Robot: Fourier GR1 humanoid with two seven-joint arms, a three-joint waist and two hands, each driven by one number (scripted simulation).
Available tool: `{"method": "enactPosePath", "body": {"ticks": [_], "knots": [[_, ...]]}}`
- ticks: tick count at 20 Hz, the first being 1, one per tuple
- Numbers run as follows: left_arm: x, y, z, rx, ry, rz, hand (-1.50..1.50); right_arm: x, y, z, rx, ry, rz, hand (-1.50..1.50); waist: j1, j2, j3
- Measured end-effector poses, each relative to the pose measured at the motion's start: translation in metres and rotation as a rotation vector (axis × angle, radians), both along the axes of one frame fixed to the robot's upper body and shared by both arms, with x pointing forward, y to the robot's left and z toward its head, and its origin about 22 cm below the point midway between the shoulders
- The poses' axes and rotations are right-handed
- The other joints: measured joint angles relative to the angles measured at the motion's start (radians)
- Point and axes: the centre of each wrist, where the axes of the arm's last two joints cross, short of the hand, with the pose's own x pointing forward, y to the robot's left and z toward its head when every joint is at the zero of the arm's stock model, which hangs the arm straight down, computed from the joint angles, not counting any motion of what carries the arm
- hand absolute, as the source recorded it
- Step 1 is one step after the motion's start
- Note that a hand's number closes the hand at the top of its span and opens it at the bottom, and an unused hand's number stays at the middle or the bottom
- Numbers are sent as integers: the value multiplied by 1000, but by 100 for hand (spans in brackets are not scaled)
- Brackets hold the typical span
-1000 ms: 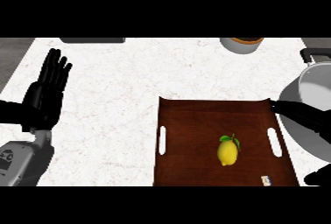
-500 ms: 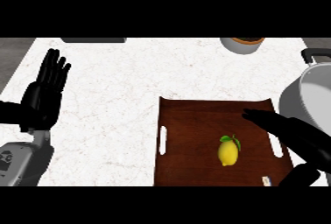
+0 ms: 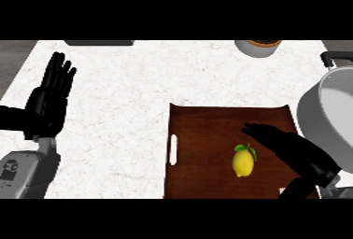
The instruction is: Pick the lemon from the tray and place it in the pot
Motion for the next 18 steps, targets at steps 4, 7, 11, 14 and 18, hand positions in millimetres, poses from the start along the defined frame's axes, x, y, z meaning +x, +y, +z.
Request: {"method": "enactPosePath", "body": {"ticks": [4, 7, 11, 14, 18], "knots": [[-6, 4, 6, 1, -3, -2, 0, 1, 3, -5, 11, -24, 6, -150, 1, 0, 0], [-1, 6, 5, -5, -2, -7, 0, 0, 13, -5, -14, -29, -5, -150, -1, 0, 0], [-2, 2, 3, 2, -9, -3, 0, 2, 25, -19, -59, -28, -34, -150, 0, 0, 0], [-2, -4, 5, 4, -8, -6, 0, 12, 28, -31, -69, -27, -55, -150, 2, 0, 0], [-1, -4, 4, 1, -5, -7, 0, 17, 28, -51, -70, -19, -54, -150, 2, 0, 0]]}}
